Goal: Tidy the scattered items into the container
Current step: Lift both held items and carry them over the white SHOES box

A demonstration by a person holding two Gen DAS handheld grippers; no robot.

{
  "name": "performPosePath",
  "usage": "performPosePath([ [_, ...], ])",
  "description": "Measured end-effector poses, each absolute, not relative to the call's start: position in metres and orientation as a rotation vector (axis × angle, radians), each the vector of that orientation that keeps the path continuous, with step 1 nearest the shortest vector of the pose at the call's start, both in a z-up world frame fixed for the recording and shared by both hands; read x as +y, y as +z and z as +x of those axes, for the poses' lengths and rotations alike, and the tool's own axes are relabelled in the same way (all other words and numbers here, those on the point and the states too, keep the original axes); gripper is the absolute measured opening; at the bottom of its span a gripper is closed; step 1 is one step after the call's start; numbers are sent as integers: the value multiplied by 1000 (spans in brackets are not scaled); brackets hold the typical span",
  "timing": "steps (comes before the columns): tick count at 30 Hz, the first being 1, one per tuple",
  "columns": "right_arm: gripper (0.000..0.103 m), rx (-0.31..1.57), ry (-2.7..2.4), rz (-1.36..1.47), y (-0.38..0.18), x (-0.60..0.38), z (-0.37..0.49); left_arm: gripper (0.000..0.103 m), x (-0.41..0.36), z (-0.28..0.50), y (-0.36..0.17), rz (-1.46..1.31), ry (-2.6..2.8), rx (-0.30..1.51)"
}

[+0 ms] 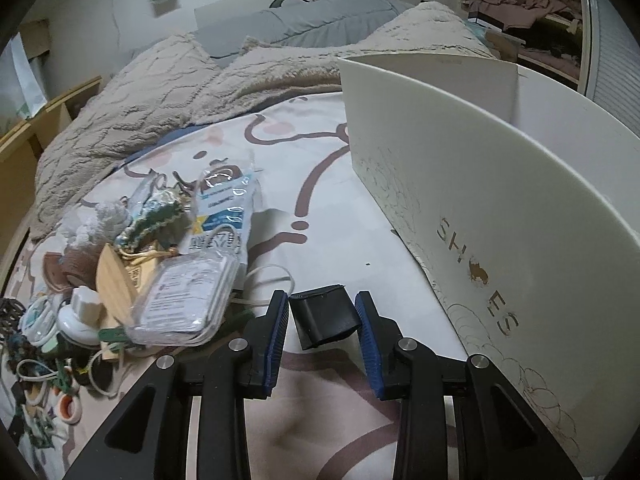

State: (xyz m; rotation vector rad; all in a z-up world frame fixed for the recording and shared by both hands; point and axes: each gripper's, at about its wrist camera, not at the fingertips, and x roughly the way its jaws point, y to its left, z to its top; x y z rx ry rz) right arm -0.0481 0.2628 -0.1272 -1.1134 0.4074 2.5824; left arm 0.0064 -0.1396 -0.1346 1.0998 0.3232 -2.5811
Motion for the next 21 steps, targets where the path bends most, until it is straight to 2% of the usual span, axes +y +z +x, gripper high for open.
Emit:
performPosePath([
  [14, 35, 335, 2704, -1043, -99, 244, -33, 31, -139, 12, -124, 1027, -2615, 331],
  [21, 35, 303, 2734, -1061, -98, 238, -32, 31, -131, 4, -136, 1133, -2571, 246],
])
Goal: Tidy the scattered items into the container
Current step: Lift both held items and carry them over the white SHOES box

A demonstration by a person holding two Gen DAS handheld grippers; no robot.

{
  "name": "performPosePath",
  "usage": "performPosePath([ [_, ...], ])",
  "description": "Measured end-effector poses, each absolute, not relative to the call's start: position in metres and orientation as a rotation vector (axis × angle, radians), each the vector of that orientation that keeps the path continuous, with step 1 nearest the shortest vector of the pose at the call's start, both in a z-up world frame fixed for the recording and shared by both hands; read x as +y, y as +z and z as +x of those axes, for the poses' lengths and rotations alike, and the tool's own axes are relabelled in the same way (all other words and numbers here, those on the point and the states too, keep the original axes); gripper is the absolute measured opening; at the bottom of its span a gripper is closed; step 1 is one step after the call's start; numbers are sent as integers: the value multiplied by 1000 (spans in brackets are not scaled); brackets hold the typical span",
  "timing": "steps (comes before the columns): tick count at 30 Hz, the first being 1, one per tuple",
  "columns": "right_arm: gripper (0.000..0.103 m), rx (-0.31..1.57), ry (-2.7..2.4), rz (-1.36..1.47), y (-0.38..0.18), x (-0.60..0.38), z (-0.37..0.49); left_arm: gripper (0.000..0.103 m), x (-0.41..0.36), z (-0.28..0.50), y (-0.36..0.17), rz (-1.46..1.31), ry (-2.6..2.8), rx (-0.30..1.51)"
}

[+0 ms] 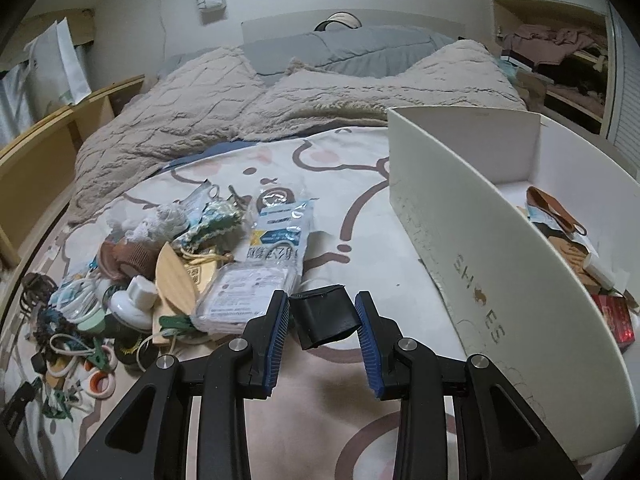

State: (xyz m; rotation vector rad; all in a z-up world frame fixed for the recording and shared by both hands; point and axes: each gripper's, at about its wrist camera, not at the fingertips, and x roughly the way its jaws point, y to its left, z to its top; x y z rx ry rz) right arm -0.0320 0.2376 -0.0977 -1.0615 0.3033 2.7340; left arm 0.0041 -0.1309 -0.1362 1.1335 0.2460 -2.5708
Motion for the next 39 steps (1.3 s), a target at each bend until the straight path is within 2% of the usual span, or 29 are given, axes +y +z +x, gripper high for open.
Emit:
performPosePath([
  [4, 35, 295, 2739, -1081, -100, 235, -32, 31, -137, -2, -149, 1213, -2516, 285],
  [8, 35, 296, 2745, -1091, -100, 233, -32, 40, -132, -4, -152, 1231, -2516, 256],
  [12, 35, 292, 2749, -1100, -100, 231, -32, 40, -130, -8, -154, 1235, -2518, 233],
  [14, 35, 292, 2753, -1102, -100, 230, -32, 30, -130, -9, -154, 1239, -2532, 234],
  [23, 35, 309, 2766, -1081, -93, 234, -29, 29, -133, -1, -145, 1203, -2576, 307],
  [39, 35, 317, 2818, -1027, -75, 238, -22, 29, -104, 20, -111, 1123, -2689, 335],
])
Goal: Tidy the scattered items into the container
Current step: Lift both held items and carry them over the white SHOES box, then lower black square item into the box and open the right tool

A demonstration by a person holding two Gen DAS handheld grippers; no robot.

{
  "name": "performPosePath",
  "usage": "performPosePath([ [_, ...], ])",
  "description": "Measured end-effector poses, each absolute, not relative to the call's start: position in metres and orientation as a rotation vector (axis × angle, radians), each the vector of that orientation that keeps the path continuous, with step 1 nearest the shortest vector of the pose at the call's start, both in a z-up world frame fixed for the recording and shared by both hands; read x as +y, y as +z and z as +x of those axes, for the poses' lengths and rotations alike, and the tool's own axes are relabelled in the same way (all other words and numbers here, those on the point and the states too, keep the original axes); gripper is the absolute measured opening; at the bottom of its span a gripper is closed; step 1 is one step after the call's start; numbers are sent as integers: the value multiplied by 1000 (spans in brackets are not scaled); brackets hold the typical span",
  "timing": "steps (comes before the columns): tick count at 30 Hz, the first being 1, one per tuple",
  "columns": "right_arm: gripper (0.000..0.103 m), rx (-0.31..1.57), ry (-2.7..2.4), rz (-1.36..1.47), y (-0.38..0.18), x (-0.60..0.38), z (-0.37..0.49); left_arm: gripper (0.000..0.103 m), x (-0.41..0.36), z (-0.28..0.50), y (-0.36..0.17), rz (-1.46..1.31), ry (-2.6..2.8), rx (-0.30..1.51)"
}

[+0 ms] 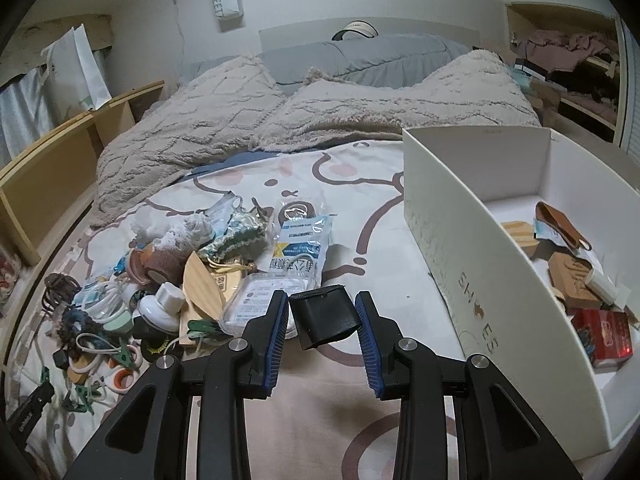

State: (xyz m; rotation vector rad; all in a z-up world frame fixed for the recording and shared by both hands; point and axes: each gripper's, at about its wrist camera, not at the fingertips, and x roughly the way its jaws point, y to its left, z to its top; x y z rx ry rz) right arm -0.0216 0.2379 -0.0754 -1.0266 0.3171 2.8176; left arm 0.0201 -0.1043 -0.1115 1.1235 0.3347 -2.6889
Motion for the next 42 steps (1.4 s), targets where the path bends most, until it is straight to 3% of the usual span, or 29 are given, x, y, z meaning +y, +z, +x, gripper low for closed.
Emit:
performPosePath([
  [25, 35, 195, 2839, -704, -4, 291, 26, 29, 58, 16, -9, 973, -3173, 211],
  [42, 35, 368, 2634, -602, 5, 387, 54, 29, 171, 10, 25, 970, -3437, 93],
])
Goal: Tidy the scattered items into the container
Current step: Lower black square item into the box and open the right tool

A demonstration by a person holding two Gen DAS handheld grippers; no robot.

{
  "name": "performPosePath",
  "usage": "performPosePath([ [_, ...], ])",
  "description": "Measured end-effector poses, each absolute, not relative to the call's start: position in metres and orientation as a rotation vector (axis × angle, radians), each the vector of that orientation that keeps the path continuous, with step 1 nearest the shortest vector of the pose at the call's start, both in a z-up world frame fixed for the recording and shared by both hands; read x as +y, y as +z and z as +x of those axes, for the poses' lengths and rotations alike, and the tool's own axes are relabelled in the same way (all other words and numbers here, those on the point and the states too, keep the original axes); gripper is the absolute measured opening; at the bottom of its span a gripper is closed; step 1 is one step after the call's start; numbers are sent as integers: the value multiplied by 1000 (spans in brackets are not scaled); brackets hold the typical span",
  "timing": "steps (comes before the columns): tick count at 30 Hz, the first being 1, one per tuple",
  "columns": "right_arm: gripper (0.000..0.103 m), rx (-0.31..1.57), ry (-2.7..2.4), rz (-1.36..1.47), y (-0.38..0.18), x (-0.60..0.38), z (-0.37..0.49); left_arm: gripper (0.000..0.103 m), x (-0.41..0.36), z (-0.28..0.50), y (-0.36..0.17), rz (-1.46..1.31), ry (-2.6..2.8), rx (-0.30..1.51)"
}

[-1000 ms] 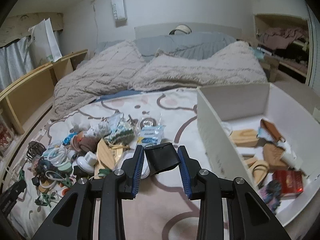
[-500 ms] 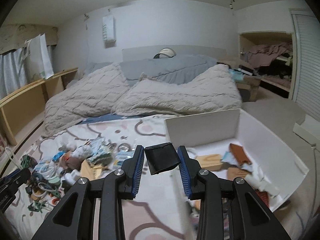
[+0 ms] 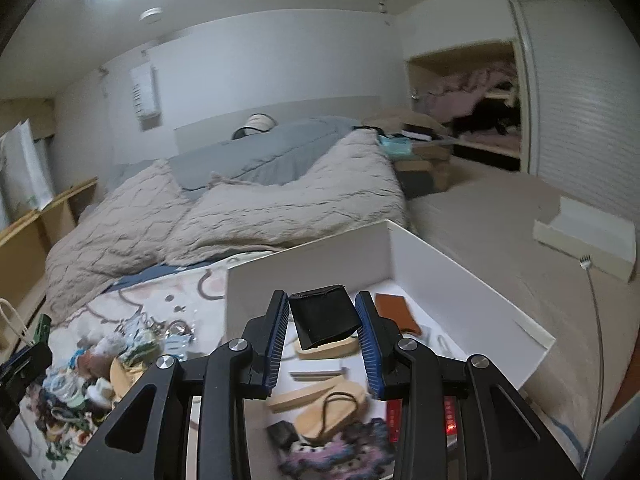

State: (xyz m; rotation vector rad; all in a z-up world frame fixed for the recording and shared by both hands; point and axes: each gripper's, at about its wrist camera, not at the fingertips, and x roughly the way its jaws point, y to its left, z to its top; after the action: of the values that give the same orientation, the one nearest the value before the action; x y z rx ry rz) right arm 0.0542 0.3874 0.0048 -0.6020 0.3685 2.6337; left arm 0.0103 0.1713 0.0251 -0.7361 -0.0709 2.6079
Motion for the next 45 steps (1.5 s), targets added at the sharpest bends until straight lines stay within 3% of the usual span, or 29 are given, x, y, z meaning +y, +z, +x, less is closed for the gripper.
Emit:
performPosePath([
  [17, 35, 387, 2402, -678, -17, 459, 59, 29, 279, 8, 18, -732, 2409, 97],
  [45, 35, 263, 2259, -856, -50, 480, 40, 29, 350, -10, -34, -918, 2256, 226],
])
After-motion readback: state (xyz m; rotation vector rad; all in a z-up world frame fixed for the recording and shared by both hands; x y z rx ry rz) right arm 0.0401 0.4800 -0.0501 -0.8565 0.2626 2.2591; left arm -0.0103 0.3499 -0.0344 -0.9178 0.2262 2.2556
